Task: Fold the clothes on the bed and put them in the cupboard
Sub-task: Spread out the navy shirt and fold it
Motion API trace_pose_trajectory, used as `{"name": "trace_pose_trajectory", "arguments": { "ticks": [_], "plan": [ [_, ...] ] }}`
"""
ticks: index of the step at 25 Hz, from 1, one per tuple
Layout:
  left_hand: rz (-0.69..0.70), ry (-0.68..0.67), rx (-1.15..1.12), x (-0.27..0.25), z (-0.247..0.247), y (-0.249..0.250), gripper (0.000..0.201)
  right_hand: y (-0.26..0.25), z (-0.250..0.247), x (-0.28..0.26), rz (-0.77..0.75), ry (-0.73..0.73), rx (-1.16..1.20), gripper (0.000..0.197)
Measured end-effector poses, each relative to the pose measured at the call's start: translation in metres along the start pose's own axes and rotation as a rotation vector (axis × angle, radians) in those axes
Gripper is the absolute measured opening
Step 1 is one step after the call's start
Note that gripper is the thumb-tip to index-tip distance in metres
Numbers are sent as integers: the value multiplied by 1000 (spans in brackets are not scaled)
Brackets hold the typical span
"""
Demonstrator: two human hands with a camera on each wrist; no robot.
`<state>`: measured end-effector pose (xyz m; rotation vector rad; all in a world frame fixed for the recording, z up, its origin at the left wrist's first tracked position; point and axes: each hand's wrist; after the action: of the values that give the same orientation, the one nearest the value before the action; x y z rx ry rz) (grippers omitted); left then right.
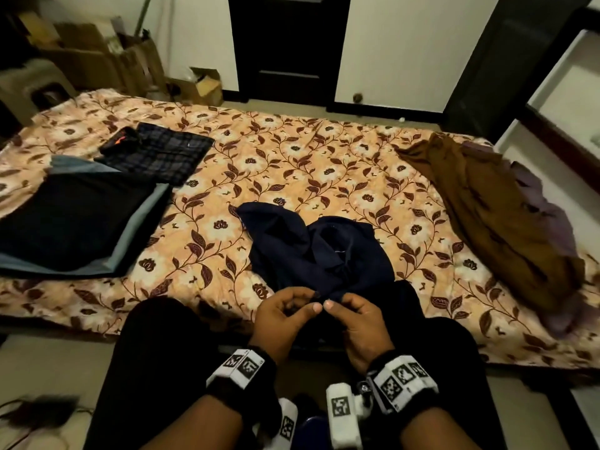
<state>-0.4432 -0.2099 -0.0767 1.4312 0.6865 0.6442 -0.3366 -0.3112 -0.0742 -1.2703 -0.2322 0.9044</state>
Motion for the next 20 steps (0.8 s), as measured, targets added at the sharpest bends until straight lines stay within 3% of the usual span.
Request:
{"name": "trace_pose_trajectory", "arguments": {
  "ticks": [4,8,12,20],
  "plan": [
    [40,-5,67,0,-10,-10,14,9,7,0,24,53,-67,14],
    [202,25,245,6,-12,-18,1,6,7,-1,43,70,-113,19],
    [102,-12,226,6,-11,-23,12,5,6,-3,6,68,-138,18],
    [125,-38,215,9,-17,-24,6,10,8,-2,-132,8,-312,20]
  ]
}}
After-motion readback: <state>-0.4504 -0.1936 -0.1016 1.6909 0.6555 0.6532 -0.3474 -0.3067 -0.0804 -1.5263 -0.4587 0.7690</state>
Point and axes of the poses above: each hand's wrist, its own x-axis towards the middle knuckle, its own z-axis out of the palm, y = z × x, and after that the axes turned 2 degrees about -z, right-handed
